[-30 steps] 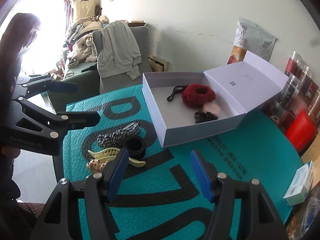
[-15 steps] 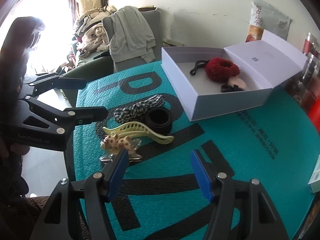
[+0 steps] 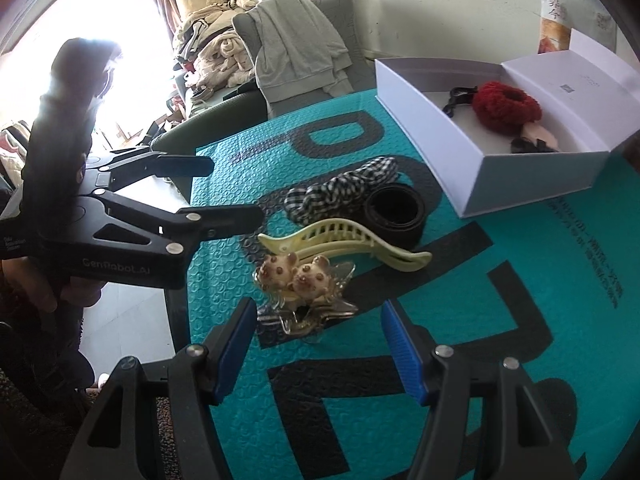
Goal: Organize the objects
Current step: 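Grasp the bear-head clip with the right tool while left tool approaches cream claw clip, then close the left tool on the cream claw clip and lift it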
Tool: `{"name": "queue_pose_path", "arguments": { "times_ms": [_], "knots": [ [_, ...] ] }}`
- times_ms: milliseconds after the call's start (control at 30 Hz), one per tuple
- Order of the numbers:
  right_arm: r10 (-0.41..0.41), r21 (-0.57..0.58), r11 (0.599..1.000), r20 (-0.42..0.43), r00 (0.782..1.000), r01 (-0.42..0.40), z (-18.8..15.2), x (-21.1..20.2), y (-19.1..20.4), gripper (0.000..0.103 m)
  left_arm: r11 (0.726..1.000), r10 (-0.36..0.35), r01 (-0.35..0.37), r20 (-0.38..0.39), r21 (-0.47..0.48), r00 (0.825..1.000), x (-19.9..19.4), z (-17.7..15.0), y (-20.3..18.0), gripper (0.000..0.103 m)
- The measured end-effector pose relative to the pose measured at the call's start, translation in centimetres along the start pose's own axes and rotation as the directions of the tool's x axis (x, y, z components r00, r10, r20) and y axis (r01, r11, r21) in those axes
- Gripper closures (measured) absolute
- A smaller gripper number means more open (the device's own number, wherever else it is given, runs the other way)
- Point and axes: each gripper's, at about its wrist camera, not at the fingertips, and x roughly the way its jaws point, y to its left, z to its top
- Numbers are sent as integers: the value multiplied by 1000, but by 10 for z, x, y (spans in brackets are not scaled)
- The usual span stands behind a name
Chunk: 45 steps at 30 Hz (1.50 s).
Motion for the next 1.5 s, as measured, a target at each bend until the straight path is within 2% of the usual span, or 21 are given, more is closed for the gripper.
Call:
{"name": "queue_pose_path", "arguments": {
  "times_ms": [133,233,333,500,767,833,900,933,1000,1033,1067,1100,1267,1500],
  "knots": [
    [25,1,1000,-18,1000,-25,1,12,4,38,1000,-22,22,-7,1,1000,5,0,1,16],
    [4,1,1000,-19,1000,-4,1,14,2,44,999,-32,32,-6,4,999,7,0,-1,16],
    [3,23,1000,-8,1000,-3,1,9,-5,44,999,-53,53,9,6,999,5,1,-2,16],
    [-30,48,998,-1,1000,30,-4,-1,-20,44,996,-91,90,28,26,995,4,6,-11,16],
    [-94,127,987,2,996,93,-22,-21,-51,44,989,-123,123,-16,86,992,25,8,-38,17],
    [-116,145,983,5,993,114,-27,-26,-58,44,987,-126,128,-28,93,992,30,7,-43,20],
    [-128,166,978,11,992,124,-31,-32,-65,44,985,-139,143,-47,95,989,35,5,-49,35],
    [-125,178,977,16,992,121,-33,-35,-69,44,986,-131,136,-54,97,990,37,5,-51,36],
    [-119,199,974,26,993,111,-37,-41,-74,44,988,-100,104,-40,117,994,37,3,-59,53],
    [-126,203,972,29,992,118,-38,-43,-75,44,988,-94,98,-39,120,995,36,3,-61,55],
    [-137,206,970,31,990,127,-40,-45,-77,44,987,-105,109,-37,120,994,35,2,-64,64],
    [-141,208,969,32,989,132,-40,-46,-78,44,985,-121,125,-40,119,992,34,2,-67,67],
    [-159,226,963,42,986,145,-48,-51,-85,44,978,-125,132,-51,160,991,31,-4,-91,67],
    [-185,257,952,43,982,168,-66,-61,-94,44,954,-195,206,-71,217,978,24,-14,-130,67]
  ]
}}
